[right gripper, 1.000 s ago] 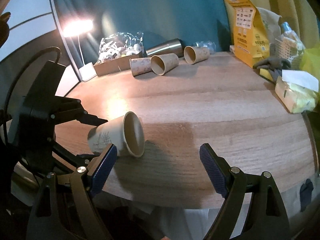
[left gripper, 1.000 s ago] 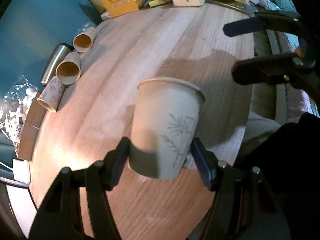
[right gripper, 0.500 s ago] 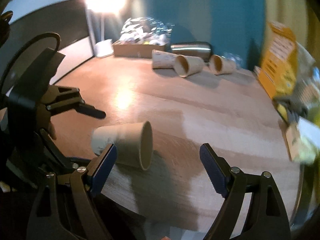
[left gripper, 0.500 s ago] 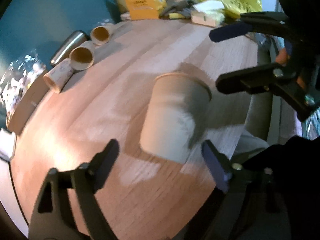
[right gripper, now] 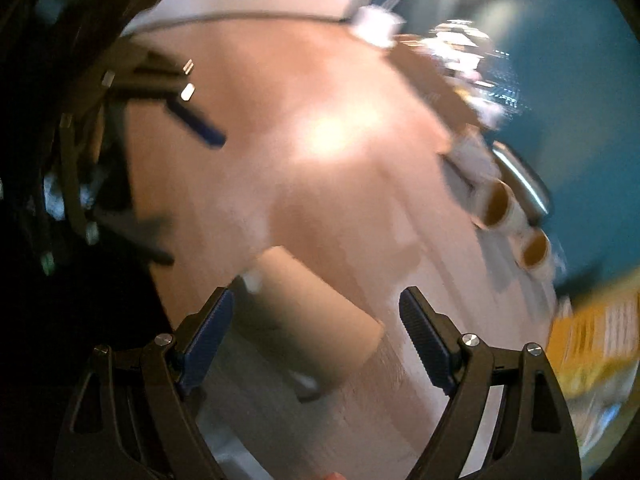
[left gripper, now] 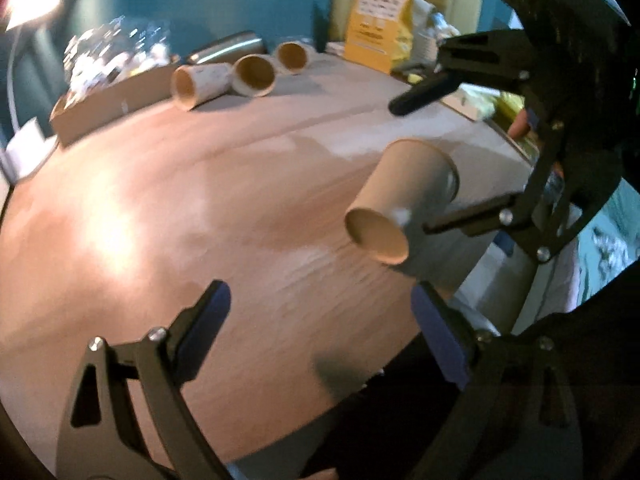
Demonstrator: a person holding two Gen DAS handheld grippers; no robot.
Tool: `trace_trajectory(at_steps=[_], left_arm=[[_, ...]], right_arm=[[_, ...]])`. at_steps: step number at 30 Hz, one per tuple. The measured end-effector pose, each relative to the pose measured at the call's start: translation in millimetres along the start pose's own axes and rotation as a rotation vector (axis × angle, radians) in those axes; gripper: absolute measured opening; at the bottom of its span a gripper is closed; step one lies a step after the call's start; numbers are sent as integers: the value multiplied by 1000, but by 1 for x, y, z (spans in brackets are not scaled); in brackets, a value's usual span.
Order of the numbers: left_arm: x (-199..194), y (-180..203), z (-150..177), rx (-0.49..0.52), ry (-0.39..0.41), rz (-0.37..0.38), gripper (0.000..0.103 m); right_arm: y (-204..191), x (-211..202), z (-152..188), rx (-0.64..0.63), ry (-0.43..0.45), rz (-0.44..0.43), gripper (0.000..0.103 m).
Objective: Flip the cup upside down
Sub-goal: 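Turn the held cup with the right gripper until its opening faces up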
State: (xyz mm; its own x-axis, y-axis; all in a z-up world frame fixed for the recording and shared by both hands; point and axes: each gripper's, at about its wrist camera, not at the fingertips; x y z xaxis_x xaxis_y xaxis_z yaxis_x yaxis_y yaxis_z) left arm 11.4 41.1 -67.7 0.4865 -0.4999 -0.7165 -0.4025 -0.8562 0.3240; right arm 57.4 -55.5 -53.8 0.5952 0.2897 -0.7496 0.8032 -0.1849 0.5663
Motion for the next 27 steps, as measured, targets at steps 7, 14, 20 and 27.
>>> trace_trajectory(at_steps=[7,14,20,27], left_arm=[[-15,-14,20,-65,34,-1,93],[-20,-26,32,-129,52,10,93],[-21,-28,30,-139,56,7,93],[-20,-29,14,-138,87,-10,93]], right_arm=[[-25,29,-16,-292,-123,-125,87],[-37,51,-21,-399,-187,-189,65],[-29,52,-21,-362,-174,-192,63],[26,35,-13,12,-25,-83,63]])
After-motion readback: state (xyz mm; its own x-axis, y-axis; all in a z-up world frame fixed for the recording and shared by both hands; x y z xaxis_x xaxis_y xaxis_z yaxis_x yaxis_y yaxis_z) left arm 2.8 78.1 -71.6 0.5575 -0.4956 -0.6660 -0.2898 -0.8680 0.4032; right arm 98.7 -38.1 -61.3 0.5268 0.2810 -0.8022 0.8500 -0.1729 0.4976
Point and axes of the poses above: each gripper's, at about its wrist camera, not at the fingertips, and x roughly the way its jaws point, y to its right, z to its underside, and after that the axes turned 15 degrees about z, right-handed
